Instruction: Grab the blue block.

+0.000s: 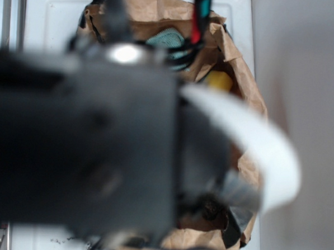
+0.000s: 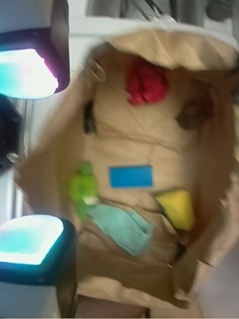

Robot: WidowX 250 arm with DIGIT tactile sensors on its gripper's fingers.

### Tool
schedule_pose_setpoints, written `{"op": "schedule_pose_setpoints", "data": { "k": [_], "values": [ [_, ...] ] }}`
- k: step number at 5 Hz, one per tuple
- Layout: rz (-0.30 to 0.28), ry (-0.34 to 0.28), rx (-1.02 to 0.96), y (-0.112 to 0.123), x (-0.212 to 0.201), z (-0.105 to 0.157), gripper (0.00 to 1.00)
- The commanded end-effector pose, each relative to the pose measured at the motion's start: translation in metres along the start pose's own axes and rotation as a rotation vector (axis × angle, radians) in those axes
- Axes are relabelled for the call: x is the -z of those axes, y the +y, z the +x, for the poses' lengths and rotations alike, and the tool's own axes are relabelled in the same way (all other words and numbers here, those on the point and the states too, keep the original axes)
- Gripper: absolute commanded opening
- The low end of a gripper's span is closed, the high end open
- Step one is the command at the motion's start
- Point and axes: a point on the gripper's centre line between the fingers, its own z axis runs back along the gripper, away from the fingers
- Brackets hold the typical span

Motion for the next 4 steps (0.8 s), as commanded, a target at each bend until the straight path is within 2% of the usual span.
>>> {"op": "schedule_pose_setpoints", "data": {
  "k": [1, 2, 4],
  "values": [
    [-0.013, -0.105, 0.197, 0.028, 0.018, 0.019, 1.00],
    [0.001, -0.118, 0.289, 0.024, 0.034, 0.026, 1.00],
    [-0.055, -0.131, 0.374, 0.004, 0.047, 0.032, 1.00]
  ]
}}
